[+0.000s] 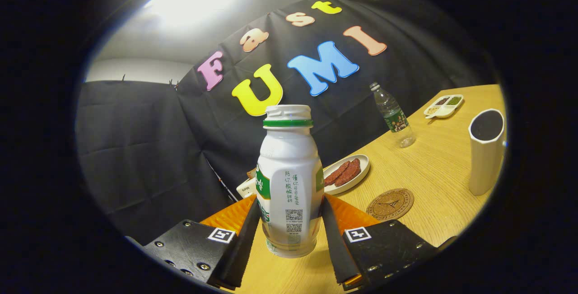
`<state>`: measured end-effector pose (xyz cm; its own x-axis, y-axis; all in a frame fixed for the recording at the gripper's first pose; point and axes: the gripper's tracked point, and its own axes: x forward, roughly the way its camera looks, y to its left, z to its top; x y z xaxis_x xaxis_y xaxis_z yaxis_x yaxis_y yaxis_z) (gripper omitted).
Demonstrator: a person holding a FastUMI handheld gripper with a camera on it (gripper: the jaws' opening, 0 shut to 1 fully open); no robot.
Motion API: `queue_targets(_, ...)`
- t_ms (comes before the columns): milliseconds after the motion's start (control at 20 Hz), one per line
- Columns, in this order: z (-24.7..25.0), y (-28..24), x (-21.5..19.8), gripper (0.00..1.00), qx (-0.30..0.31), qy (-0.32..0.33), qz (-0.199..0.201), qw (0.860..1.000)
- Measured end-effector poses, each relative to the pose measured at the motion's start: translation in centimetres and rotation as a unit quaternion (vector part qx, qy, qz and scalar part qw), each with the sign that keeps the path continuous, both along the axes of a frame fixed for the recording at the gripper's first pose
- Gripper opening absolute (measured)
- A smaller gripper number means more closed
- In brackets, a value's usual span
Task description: Take the bottle from table, then pour the juice into the cup, finally place the bottle on the coaster
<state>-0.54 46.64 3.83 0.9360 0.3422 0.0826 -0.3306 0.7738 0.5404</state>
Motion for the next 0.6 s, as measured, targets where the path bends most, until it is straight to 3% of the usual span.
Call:
queue_targets(350, -0.1, -4.2, 0.3, 0.72, 0.113, 0.023, -0.023, 0.993)
queue_targets(600, -1.2, -8.1, 0.4, 0.72, 0.137, 0.042, -0.07, 0.987)
